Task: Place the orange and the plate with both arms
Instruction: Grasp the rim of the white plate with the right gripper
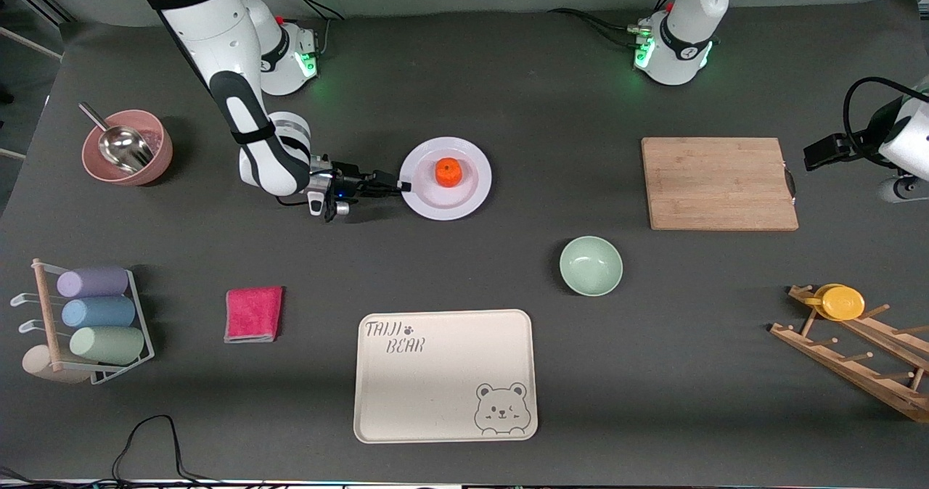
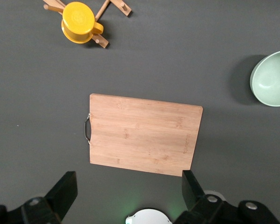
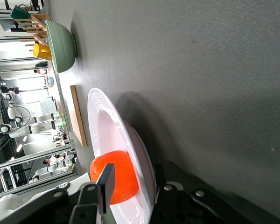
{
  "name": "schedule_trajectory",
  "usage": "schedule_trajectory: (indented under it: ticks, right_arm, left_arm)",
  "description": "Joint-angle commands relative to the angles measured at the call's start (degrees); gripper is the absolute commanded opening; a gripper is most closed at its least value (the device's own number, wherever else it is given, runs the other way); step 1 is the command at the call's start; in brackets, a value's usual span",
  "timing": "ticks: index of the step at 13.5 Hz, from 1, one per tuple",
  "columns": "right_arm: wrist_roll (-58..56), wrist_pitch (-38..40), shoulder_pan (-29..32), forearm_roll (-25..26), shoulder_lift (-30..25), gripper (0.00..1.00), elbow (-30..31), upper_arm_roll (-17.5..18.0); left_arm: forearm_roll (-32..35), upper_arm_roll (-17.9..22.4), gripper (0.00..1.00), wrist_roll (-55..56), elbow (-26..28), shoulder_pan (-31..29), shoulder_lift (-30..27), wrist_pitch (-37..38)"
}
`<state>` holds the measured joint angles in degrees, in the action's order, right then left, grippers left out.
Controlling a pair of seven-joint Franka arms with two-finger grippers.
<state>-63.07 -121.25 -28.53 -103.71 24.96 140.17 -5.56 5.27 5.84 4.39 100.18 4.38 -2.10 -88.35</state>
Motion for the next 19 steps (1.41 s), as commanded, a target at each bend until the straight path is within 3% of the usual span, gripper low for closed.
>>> schedule_trajectory:
  ticks: [1,7,10,13,19]
  right_arm:
    - [-1.96,-0.22,-0.38,-1.93,0.36,0.41,0.01,-0.07]
    - [-1.96,-0.31,-0.38,-1.93,0.71,0.4,0.01,0.02]
    - [-1.96,-1.18,-0.99,-2.8,0.71,0.15,0.01,0.11]
    - [-1.96,-1.36,-3.1,-5.44,0.71,0.01,0.01,0.02]
    - [-1.79,-1.36,-3.02,-5.36,-0.43,0.0,0.01,-0.07]
  left_arm:
    - [-0.09,1.1,1.0,-0.78,0.37,1.68,-0.19,0.37]
    - [-0.09,1.01,1.0,-0.78,0.28,1.6,0.16,1.51]
    - [-0.09,1.01,1.0,-0.78,0.28,1.51,0.16,1.6]
    - [-0.09,1.01,1.0,-0.78,0.28,1.33,0.25,1.6]
    - [-0.09,1.01,1.0,-0.78,0.28,1.33,0.52,1.6]
